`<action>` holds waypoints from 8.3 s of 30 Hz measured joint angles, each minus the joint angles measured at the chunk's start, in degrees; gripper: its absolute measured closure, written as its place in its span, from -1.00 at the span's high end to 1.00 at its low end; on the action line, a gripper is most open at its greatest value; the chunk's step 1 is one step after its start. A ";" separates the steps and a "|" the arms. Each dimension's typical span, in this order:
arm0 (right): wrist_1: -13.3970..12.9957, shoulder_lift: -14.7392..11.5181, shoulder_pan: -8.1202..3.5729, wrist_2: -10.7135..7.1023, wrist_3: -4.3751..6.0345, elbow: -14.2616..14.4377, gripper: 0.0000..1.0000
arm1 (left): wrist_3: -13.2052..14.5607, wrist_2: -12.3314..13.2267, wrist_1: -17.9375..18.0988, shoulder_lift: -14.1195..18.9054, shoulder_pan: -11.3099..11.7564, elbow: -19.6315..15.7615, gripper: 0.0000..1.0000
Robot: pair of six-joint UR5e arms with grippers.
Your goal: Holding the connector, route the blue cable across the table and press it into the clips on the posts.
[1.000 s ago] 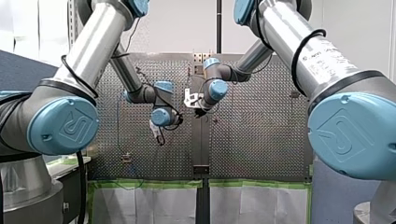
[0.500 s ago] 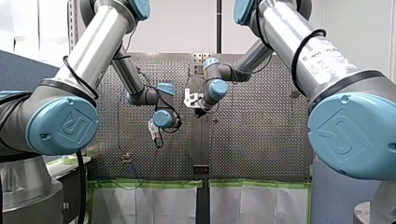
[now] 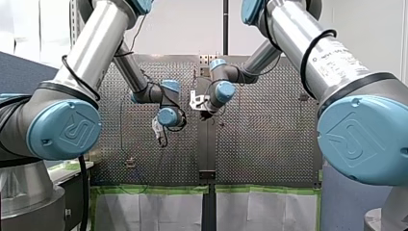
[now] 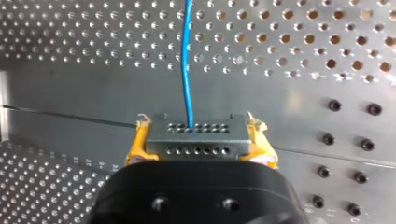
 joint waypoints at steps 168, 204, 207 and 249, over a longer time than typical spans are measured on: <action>1.56 -16.39 -10.53 -0.08 3.42 0.10 -1.00 | 3.73 0.96 -22.83 22.88 -10.14 10.11 1.00; 2.26 -16.56 -11.38 0.66 3.15 0.17 -1.00 | 5.75 -5.42 -29.89 8.94 -13.79 25.53 1.00; 2.25 -16.56 -11.41 0.66 3.15 0.17 -1.00 | 5.78 -5.79 -30.31 7.35 -13.67 27.12 1.00; 2.25 -16.56 -11.42 0.57 3.06 0.17 -1.00 | 6.16 -12.08 -29.72 -1.20 -13.23 36.47 -1.00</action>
